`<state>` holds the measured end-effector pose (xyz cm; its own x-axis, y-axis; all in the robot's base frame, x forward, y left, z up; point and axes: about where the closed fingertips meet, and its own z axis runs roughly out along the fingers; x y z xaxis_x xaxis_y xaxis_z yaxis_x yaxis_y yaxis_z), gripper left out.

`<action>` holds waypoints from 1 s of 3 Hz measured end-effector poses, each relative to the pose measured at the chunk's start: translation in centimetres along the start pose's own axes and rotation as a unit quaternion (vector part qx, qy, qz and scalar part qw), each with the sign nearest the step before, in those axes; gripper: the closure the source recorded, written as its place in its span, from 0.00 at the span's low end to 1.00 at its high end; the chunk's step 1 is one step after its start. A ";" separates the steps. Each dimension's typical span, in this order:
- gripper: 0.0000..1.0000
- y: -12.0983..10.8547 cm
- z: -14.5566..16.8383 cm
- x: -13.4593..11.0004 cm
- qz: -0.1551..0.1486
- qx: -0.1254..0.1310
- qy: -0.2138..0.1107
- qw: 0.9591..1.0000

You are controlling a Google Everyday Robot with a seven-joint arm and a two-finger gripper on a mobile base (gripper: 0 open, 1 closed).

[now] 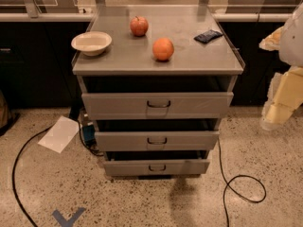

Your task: Open middle drawer

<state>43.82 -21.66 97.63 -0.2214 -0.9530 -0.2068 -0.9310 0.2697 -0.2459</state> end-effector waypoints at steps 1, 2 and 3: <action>0.00 0.0 0.0 0.0 0.000 0.000 0.000 1.000; 0.00 0.2 1.9 -0.4 -0.001 0.004 -0.013 1.000; 0.00 0.5 7.1 -2.3 -0.008 0.002 -0.044 0.999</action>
Offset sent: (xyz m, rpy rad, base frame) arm 0.0174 0.0229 -0.0642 0.0757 -0.0298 0.0237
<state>45.90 -18.36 91.25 -0.1809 -0.9414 -0.2846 -0.9331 0.2558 -0.2530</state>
